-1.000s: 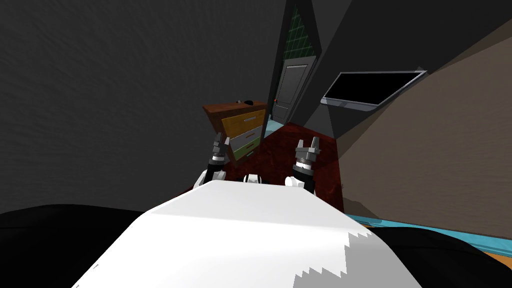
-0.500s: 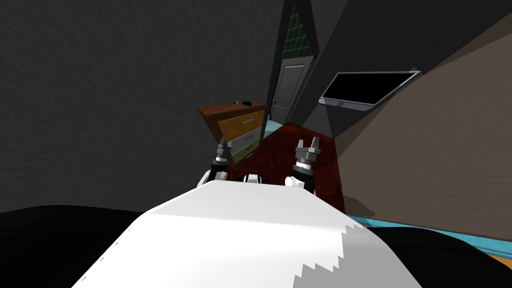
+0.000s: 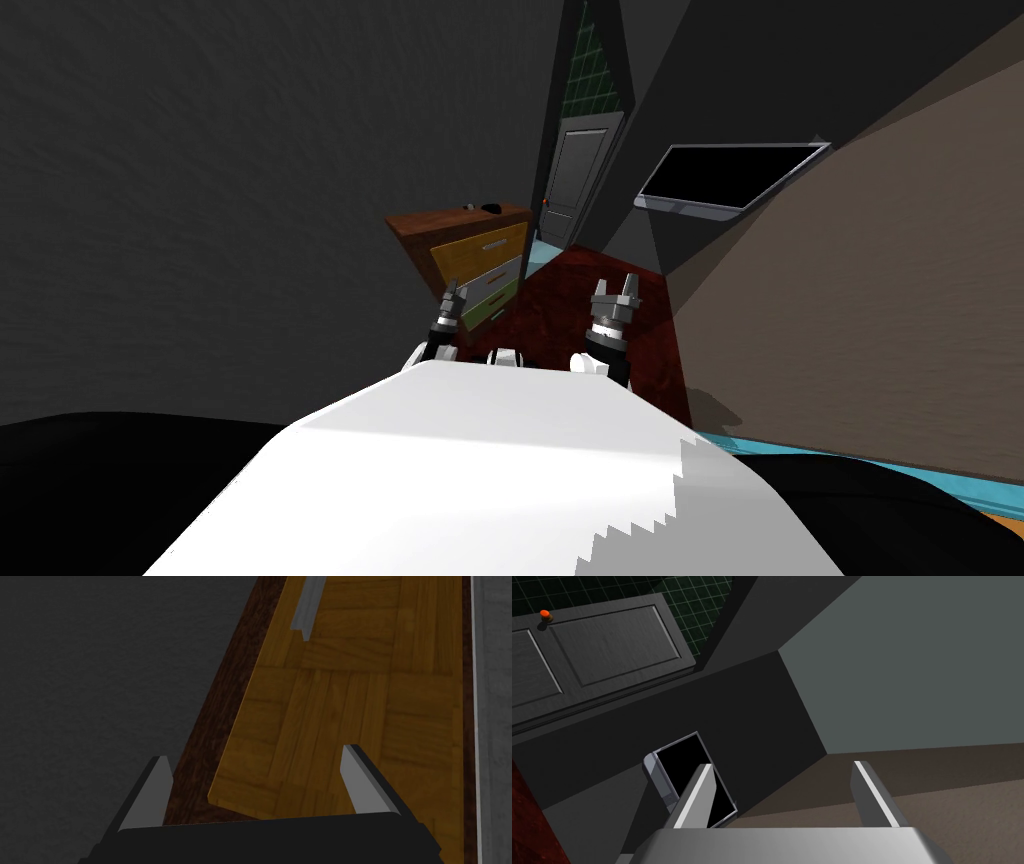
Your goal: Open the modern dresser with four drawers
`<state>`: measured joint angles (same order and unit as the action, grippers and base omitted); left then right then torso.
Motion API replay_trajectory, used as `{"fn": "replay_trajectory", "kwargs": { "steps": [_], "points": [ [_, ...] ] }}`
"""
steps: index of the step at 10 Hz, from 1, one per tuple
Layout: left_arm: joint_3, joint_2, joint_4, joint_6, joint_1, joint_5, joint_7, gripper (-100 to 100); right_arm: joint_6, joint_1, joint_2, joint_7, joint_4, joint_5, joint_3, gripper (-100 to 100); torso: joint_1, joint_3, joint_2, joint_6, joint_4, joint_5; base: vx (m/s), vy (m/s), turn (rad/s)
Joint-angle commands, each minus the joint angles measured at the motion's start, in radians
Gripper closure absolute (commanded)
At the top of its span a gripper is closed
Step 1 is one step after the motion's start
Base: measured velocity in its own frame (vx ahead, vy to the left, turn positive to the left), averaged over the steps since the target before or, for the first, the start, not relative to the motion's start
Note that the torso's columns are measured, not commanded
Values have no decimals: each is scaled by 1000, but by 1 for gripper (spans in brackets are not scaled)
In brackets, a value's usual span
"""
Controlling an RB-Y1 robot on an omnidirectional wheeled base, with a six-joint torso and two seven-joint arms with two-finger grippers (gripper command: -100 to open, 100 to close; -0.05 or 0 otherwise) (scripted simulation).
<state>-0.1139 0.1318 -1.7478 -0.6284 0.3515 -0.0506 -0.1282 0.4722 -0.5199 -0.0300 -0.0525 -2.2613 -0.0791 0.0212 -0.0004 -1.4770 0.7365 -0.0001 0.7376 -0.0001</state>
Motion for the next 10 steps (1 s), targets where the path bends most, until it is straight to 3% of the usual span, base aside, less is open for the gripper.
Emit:
{"fn": "replay_trajectory", "kwargs": {
  "steps": [1,10],
  "points": [
    [-5,-3,59,-12,-15,-1,5,-100,0,0,0,0,0,0,0,0,0,1,2,0,0,0,58,13,-30],
    [-34,-6,327,-42,-83,-7,26,-100,0,0,0,0,0,0,0,0,1,1,2,0,1,0,99,29,-59]
  ]
}}
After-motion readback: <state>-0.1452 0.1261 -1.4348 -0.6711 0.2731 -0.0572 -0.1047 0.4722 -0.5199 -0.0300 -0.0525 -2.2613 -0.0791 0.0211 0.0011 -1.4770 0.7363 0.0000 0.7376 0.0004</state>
